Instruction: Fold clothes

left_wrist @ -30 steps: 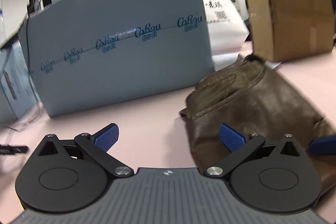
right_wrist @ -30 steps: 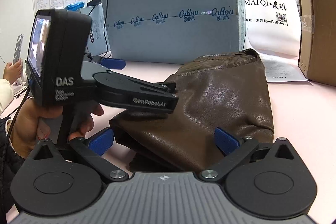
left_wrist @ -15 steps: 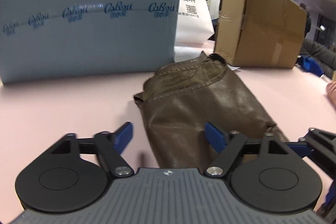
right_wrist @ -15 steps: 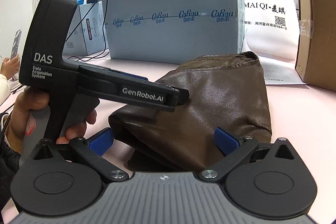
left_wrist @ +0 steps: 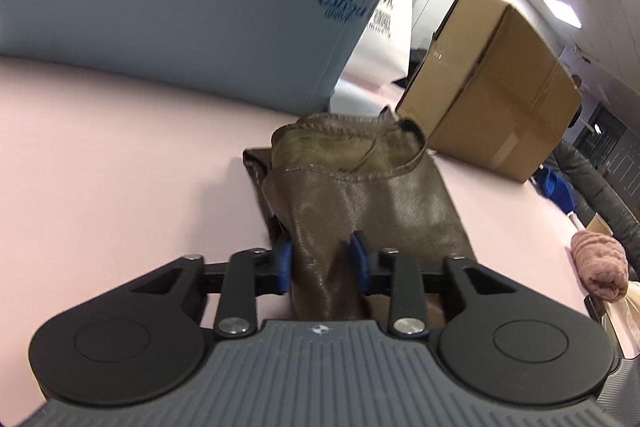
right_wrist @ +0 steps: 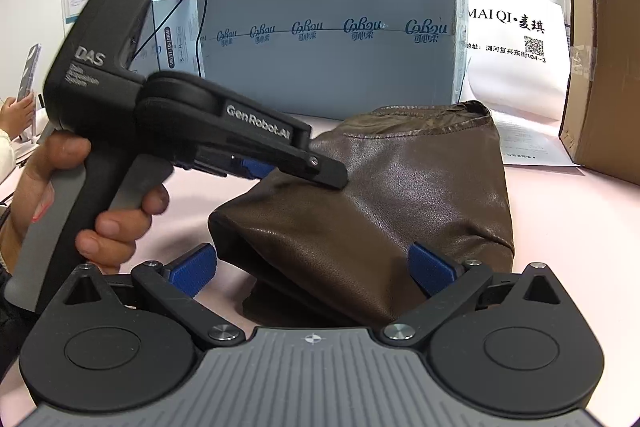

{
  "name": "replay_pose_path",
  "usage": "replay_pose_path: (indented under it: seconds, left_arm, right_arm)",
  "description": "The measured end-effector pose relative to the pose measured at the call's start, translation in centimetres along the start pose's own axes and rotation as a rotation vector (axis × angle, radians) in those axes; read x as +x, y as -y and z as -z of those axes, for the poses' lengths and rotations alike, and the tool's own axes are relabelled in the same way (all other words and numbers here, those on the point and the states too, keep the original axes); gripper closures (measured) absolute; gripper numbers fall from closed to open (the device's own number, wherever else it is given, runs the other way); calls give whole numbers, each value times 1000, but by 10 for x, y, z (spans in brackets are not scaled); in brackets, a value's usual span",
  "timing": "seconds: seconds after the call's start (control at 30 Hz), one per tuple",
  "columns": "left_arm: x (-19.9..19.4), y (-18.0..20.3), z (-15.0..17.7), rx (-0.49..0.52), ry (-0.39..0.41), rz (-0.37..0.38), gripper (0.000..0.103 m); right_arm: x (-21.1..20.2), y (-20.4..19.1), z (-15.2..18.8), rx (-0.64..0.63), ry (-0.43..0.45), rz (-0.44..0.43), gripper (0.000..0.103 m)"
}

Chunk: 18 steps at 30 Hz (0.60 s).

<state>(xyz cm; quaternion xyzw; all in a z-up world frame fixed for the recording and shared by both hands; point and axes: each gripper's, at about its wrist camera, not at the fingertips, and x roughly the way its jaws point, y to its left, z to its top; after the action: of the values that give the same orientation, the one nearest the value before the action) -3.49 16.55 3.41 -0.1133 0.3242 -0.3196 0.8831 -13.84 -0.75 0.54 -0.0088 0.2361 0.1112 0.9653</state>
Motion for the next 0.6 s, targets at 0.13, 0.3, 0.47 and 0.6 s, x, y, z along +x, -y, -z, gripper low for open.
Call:
replay_pose_path:
  seconds: [0.13,0.3,0.47,0.6]
  left_arm:
    - [-11,2,4,-12,27,-17,83]
    - [-26,4,11,15,83,-77,83]
    - [-27,10,20,94,97,-185,81]
    - [-19,14,22,142,74,-242,76]
  right_arm:
    - [-2,0,0,-4,9,-6,0]
    - [-18,9,0,80,106,-124,0]
    - [-38,22,-2,167,248,-74,0]
    - [-26,37,-2,250,195,149,0]
